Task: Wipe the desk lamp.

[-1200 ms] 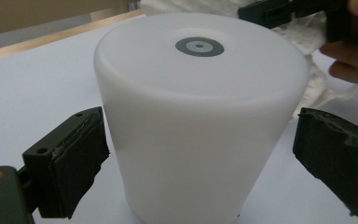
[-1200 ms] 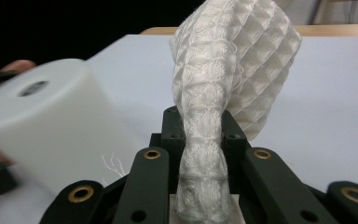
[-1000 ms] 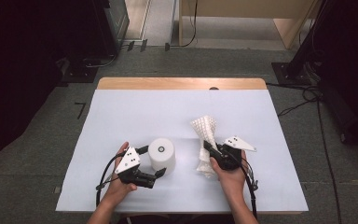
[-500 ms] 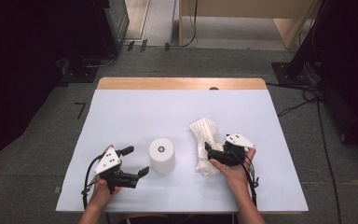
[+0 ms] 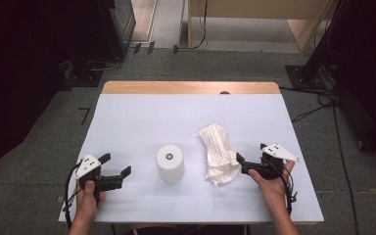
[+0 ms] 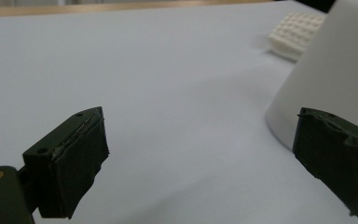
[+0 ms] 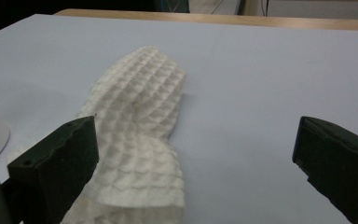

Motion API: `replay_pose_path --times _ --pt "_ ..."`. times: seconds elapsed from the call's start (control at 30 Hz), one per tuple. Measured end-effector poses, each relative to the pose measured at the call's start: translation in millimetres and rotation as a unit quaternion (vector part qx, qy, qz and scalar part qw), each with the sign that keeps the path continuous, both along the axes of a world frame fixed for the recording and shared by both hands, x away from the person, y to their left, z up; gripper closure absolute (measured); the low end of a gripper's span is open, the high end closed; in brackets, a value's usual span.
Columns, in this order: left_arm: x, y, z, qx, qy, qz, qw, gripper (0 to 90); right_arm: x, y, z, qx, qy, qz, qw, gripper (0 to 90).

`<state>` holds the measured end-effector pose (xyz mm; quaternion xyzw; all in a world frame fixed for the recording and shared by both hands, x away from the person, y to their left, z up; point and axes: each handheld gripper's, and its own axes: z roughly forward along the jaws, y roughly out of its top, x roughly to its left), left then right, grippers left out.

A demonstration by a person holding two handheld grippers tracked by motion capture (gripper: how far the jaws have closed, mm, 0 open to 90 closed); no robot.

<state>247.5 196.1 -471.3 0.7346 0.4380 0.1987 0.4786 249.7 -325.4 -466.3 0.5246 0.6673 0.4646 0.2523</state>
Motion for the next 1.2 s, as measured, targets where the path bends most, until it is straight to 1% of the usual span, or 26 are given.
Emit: replay_pose_path --times 0.07,0.1,0.17,0.2,0.27,0.37,0.43,0.47,0.5,0.53,0.57,0.63,0.7,0.77,0.8,0.83,0.93,1.0,1.13,1.2 --pt "-0.6 1.7 -1.8 0.009 0.002 0.012 0.9999 3.3 -4.9 -10.7 -0.5 -0.001 -0.001 -0.01 1.0 0.2" --pt "-1.0 2.6 -2.3 0.015 -0.001 0.018 0.9997 3.3 -7.0 -16.0 -1.5 -0.001 0.001 -0.016 0.9999 0.2" --pt "-1.2 4.2 -2.2 0.019 -0.004 0.029 0.9994 3.3 -11.3 -26.9 -4.5 -0.007 0.006 -0.027 0.9996 0.2" --pt "-1.2 5.0 -2.3 0.024 -0.007 0.037 0.999 3.3 -13.8 -32.2 -6.3 -0.006 0.012 -0.034 0.9993 0.2" --pt "-2.1 6.5 -3.6 0.032 -0.006 0.043 0.9985 3.4 -19.1 -43.4 -10.4 -0.011 0.017 -0.043 0.9989 0.3" --pt "-6.2 11.0 -7.5 0.044 -0.001 0.05 0.9978 3.3 -27.1 -58.4 -16.0 -0.028 0.024 -0.056 0.9977 0.3" --pt "-8.6 13.5 -7.0 0.046 -0.002 0.059 0.9972 3.3 -32.6 -67.9 -19.2 -0.04 0.029 -0.061 0.9969 0.3" --pt "-9.0 13.8 -7.2 0.045 -0.002 0.062 0.997 3.3 -35.7 -73.8 -21.0 -0.041 0.032 -0.065 0.9965 0.3" --pt "-9.0 13.7 -8.1 0.044 -0.001 0.066 0.9969 3.3 -38.0 -77.1 -21.6 -0.037 0.036 -0.065 0.9965 0.3" --pt "-8.1 12.6 -9.7 0.047 0.001 0.067 0.9967 3.3 -40.6 -81.1 -22.1 -0.032 0.038 -0.066 0.9966 0.3" --pt "-7.2 11.1 -11.0 0.048 0.004 0.068 0.9965 3.4 -43.0 -85.1 -22.5 -0.028 0.036 -0.068 0.9966 0.3" --pt "-4.8 6.8 -14.4 0.06 0.009 0.069 0.9958 3.4 -45.3 -88.2 -22.6 -0.018 0.037 -0.073 0.9965 0.4" --pt "-4.7 2.1 -16.8 0.077 0.004 0.077 0.994 3.4 -45.2 -88.2 -25.2 -0.012 0.038 -0.076 0.9963 0.4" --pt "-4.6 -0.7 -18.2 0.086 0.0 0.079 0.9931 3.4 -43.4 -84.3 -27.9 -0.026 0.046 -0.079 0.9955 2.5" --pt "-4.5 -1.3 -18.4 0.092 0.0 0.077 0.9928 3.4 -43.1 -81.3 -28.3 -0.041 0.044 -0.084 0.9947 4.7" --pt "-4.4 -1.6 -18.7 0.092 0.0 0.077 0.9927 3.4 -43.1 -79.4 -28.5 -0.049 0.04 -0.084 0.9944 5.1" --pt "-4.5 -0.4 -18.7 0.086 0.001 0.078 0.9933 3.4 -42.6 -76.7 -29.4 -0.063 0.042 -0.082 0.9938 5.1" --pt "-3.9 0.8 -18.8 0.081 0.004 0.077 0.9937 3.4 -42.1 -75.9 -29.9 -0.066 0.043 -0.083 0.9934 5.1" --pt "-3.3 -0.6 -19.4 0.085 0.007 0.075 0.9935 3.4 -42.3 -76.1 -30.2 -0.065 0.043 -0.089 0.993 5.1" --pt "-3.2 -0.9 -19.7 0.086 0.007 0.075 0.9934 3.8 -42.2 -76.5 -30.0 -0.059 0.044 -0.093 0.9929 5.1"
